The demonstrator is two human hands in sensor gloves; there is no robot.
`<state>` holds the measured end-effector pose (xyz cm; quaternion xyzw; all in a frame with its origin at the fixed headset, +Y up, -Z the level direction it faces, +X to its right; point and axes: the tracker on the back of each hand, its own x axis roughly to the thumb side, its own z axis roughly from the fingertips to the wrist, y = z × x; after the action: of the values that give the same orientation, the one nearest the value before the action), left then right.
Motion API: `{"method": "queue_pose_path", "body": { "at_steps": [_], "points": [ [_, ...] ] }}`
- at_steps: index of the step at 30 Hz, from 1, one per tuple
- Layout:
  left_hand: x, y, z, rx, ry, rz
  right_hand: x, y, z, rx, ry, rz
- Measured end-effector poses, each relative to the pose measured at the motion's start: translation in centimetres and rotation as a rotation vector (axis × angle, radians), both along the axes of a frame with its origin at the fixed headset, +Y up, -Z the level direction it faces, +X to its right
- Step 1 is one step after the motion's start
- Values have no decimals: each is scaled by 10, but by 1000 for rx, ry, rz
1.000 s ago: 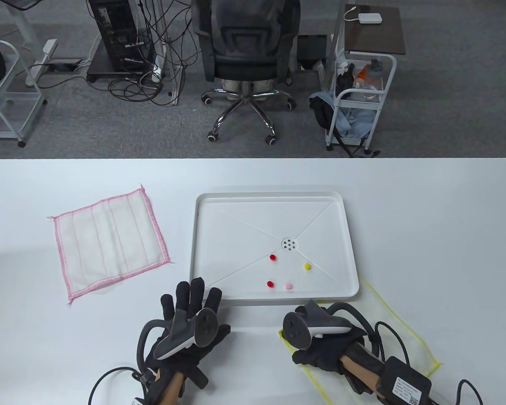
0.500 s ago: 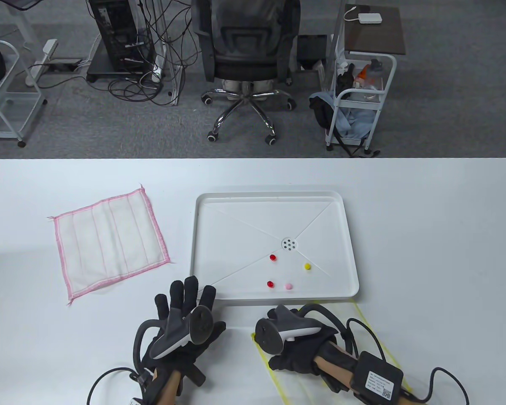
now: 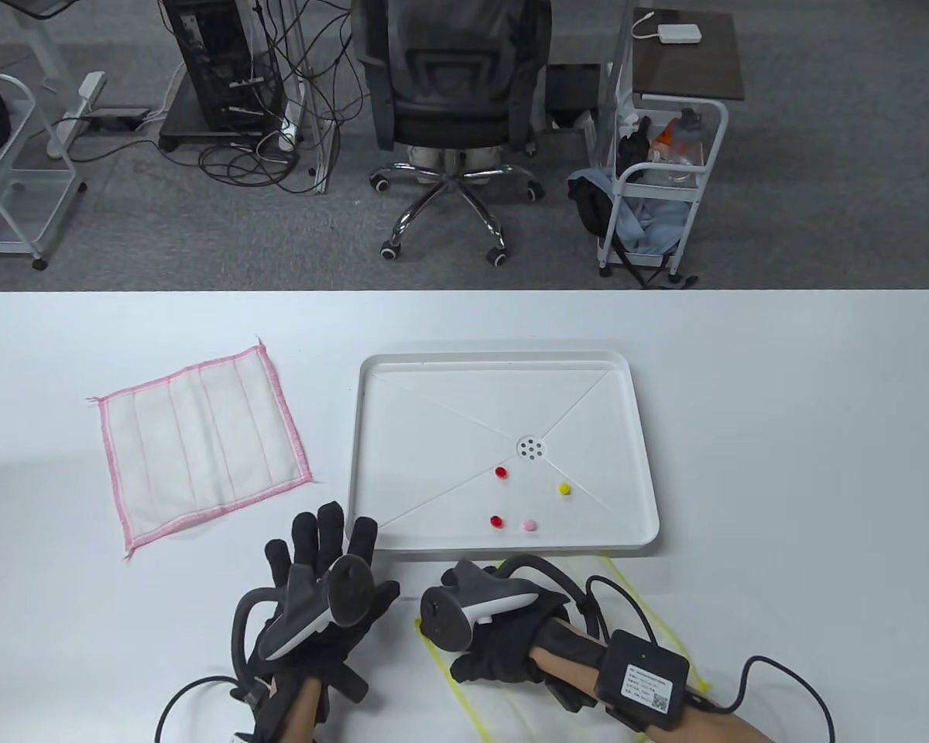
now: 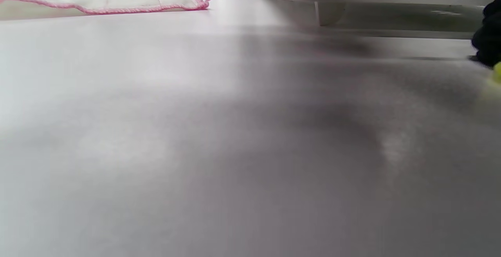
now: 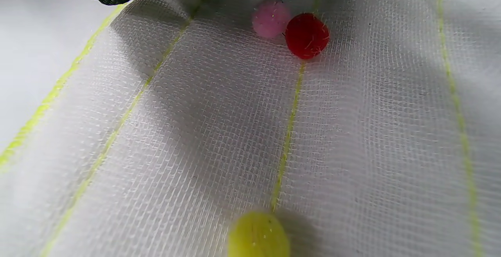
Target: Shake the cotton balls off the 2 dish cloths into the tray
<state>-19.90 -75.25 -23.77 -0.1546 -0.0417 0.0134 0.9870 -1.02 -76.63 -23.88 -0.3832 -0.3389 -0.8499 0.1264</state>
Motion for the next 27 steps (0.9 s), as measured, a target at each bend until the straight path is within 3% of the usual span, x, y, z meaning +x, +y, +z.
{"method": "queue_pose_path", "body": {
  "at_steps": [27],
  "points": [
    [-37,10,4,38,142,144,-84,-8,0,-16,108,-47]
  ]
}}
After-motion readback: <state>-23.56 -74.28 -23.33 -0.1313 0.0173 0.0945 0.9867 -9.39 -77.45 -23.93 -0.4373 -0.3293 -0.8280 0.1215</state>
